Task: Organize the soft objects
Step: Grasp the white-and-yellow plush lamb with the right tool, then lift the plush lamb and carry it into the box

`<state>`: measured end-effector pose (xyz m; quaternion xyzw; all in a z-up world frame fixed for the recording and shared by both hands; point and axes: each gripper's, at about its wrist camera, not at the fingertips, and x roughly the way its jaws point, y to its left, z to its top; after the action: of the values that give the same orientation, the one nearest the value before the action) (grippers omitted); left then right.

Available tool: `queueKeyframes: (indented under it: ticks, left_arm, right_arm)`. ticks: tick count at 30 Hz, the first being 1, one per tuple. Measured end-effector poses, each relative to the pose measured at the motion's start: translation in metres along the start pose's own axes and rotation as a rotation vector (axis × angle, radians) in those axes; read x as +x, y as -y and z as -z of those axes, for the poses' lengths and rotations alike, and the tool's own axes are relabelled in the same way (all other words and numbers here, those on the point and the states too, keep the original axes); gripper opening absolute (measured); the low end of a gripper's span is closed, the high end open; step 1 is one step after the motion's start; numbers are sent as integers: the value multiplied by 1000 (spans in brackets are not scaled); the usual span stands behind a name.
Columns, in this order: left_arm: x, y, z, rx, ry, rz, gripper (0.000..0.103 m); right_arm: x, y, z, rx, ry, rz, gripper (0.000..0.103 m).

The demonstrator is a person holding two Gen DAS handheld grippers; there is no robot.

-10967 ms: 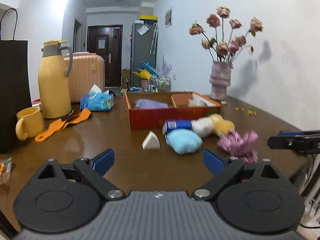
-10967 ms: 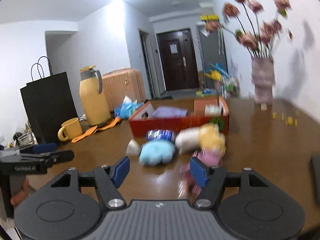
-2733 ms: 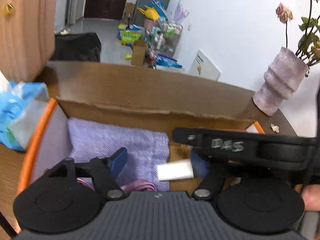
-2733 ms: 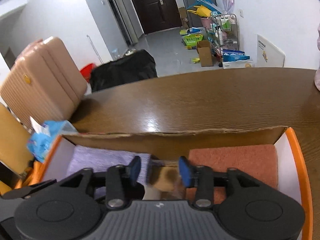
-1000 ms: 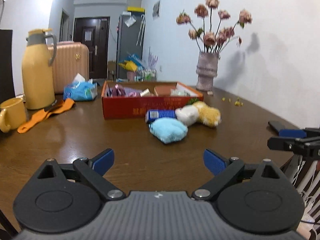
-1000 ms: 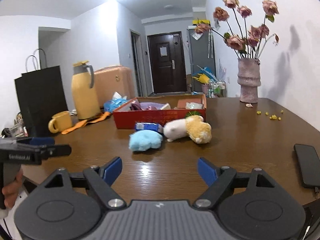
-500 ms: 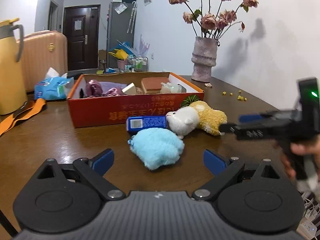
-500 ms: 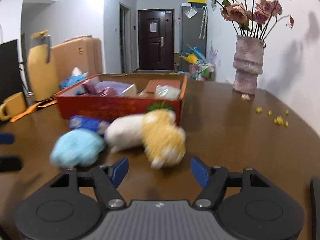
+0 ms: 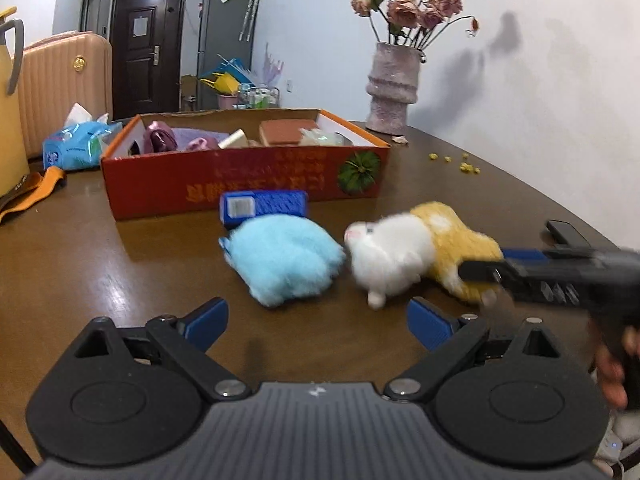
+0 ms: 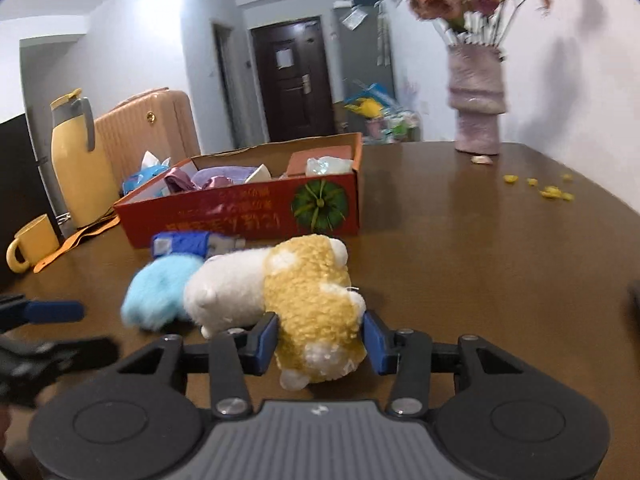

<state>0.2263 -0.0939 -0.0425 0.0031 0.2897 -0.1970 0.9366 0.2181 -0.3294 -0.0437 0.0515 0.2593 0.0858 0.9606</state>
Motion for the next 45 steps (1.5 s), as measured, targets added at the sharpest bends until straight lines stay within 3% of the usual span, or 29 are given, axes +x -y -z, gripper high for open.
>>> queueKeyframes:
  ticks: [4,6,9,10,11,12,14,16,18,20,23,25,27,30,34,37,39,42,43,44,45]
  left_arm:
    - [-8,6,5,-32,-10,58,92]
    - [-11,9,4,-47,-2,62,78]
    - [-12,10,0,-82,1,44,66]
    - [-12,10,0,-92,-4,14,64]
    - [-12,10,0,-97,-2,-26,63]
    - [-15,9,1,-101,12,-75,62]
    - [-24,2,2,-115,49,-143,63]
    - [-34,-8,1,-158,67,-191,73]
    - [-44,-15,1,-181,70,-200,81]
    - [-54,-14,3,-158,68,-165,85]
    - [-64,-4,12,-118,28,-66,91]
    - [-69,1,22,-84,12,-10,91]
    - [-70,3,31,-57,-6,-14,90]
    - [-74,-12,42,-48,-19,-96,87]
    - [-82,-51,48,-91,-28,-293,87]
    - [-93,-78,43,-198,15,-411,87]
    - [-99,-84,39,-254,46,-368,87]
    - [-99,-86,36,-349,36,-153,88]
    - [-94,-85,35,-382,25,-96,88]
    - [-87,-85,34,-412,14,-52,88]
    - [-81,-85,32,-444,4,-17,87]
  right_arm:
    - [-42,-14,26,42,14,-99,48]
    - [-55,-8,30,102,33,-160,54]
    - [-57,5,31,158,34,-184,56]
    - [-53,7,32,167,28,-187,53]
    - [-49,8,33,181,11,-194,42]
    - [-49,6,33,190,1,-237,33]
    - [-52,-9,33,138,-17,-350,33]
    - [-56,-35,38,26,-48,-500,33]
    - [-59,-49,42,-24,-50,-581,31]
    - [-64,-44,39,5,-12,-583,32]
    - [-65,-18,29,114,47,-514,35]
    - [-54,-14,25,113,35,-456,35]
    - [-43,-19,26,96,19,-419,35]
    - [-31,-36,32,68,-26,-407,34]
    - [-44,-65,42,-21,-93,-613,34]
    - [-57,-77,40,-89,-64,-668,35]
    - [-55,-70,30,-33,-21,-651,42]
    - [-36,-63,15,-9,1,-518,46]
    - [-27,-61,11,0,12,-488,54]
    - [-15,-60,6,22,22,-469,69]
    - [-5,-58,2,48,28,-461,74]
